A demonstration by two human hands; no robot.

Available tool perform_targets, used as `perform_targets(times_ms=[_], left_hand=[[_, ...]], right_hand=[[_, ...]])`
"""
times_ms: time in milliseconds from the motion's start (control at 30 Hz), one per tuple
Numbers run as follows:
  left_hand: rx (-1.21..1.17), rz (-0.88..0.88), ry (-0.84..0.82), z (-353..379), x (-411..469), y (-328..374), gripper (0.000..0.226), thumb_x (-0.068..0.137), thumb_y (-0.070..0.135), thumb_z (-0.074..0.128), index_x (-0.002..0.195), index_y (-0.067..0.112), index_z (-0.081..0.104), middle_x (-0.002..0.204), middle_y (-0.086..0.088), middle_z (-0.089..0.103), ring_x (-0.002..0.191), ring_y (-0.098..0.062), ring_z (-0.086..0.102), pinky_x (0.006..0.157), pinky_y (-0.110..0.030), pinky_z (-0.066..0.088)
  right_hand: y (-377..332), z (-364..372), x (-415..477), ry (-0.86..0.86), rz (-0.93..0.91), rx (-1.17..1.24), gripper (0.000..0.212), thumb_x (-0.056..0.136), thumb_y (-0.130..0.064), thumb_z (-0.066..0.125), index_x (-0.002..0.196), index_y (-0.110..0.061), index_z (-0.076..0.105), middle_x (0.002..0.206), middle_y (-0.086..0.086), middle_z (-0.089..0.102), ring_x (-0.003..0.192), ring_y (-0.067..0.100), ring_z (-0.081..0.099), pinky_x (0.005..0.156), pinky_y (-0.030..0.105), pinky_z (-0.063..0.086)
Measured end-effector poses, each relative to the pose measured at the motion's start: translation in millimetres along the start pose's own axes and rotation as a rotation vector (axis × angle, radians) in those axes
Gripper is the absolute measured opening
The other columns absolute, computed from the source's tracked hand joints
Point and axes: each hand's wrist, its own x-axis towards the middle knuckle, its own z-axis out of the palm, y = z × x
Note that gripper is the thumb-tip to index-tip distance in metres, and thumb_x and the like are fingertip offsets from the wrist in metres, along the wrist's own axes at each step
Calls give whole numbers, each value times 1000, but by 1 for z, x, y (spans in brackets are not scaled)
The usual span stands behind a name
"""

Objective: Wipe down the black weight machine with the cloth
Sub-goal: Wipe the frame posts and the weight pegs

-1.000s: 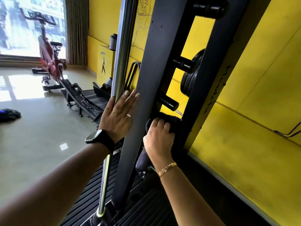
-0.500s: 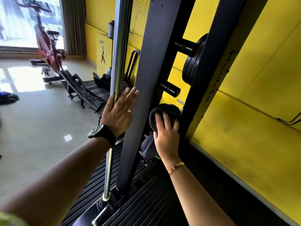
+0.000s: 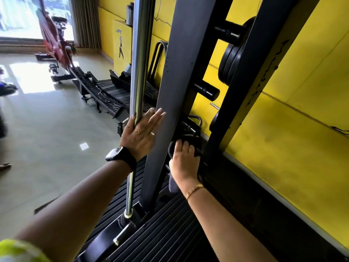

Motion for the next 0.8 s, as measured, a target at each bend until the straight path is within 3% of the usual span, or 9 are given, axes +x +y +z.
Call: perform_targets(times_ms=[67, 133, 200, 267, 333, 500, 633, 700, 800], left_hand=[[3, 8, -19, 2, -4, 2, 57, 90, 25, 46, 146, 23, 44, 151, 8, 41, 149, -14, 10, 121, -44, -4], [-14, 23, -22, 3, -7, 2, 56, 90, 24, 45, 146, 22, 45, 151, 8, 42, 145, -14, 23, 121, -44, -3], [-38, 38, -19, 3, -9, 2, 55, 89, 22, 46, 144, 22, 48, 149, 7, 44, 139, -14, 33, 120, -43, 1], [-55, 58, -25, 3, -9, 3, 55, 89, 22, 47, 143, 21, 49, 149, 6, 43, 138, -14, 35, 119, -44, 3], [-64, 56, -31, 4, -10, 2, 56, 89, 22, 47, 144, 20, 47, 150, 6, 41, 141, -13, 30, 120, -44, 2], [-48, 21, -70, 2, -12, 5, 61, 89, 24, 49, 149, 21, 39, 158, 7, 25, 150, -14, 1, 120, -43, -3], [-130, -30, -130, -6, -19, 10, 55, 94, 19, 31, 149, 18, 40, 160, 4, 21, 150, -12, 2, 120, -41, -7], [-163, -65, -173, -9, -25, 14, 55, 95, 18, 26, 148, 16, 40, 156, 3, 29, 149, -11, 1, 120, -40, -5], [-199, -106, -231, -10, -42, 24, 60, 89, 19, 37, 148, 16, 40, 156, 2, 27, 149, -12, -4, 121, -40, -4]], right_hand=[[3, -11, 18, -61, 52, 30, 51, 59, -25, 82, 104, -9, 63, 91, 9, 65, 82, 29, 65, 58, 36, 51], [15, -18, 40, -308, 128, 194, 49, 73, -35, 73, 114, -12, 59, 111, 10, 65, 102, 32, 64, 76, 36, 50], [23, -28, 59, -576, 189, 321, 45, 76, -39, 69, 114, -16, 63, 118, 9, 65, 108, 31, 62, 77, 31, 46], [27, -31, 63, -610, 158, 332, 42, 77, -40, 67, 112, -17, 64, 117, 9, 65, 106, 32, 62, 74, 29, 44], [24, -23, 52, -465, 123, 316, 44, 79, -40, 66, 115, -15, 59, 116, 10, 65, 106, 33, 62, 75, 32, 45], [23, 14, -17, 137, -16, 335, 52, 68, -23, 78, 115, -6, 60, 112, 13, 64, 100, 33, 62, 68, 41, 56], [32, 44, -67, 226, 267, 772, 50, 79, -11, 69, 125, 3, 54, 125, 21, 58, 115, 36, 58, 97, 45, 50], [33, 54, -87, 229, 371, 849, 49, 83, -16, 62, 128, 2, 51, 127, 21, 56, 118, 33, 56, 98, 50, 49], [26, 65, -95, 186, 294, 819, 48, 85, -18, 59, 128, 3, 51, 127, 20, 57, 118, 32, 57, 96, 49, 50]])
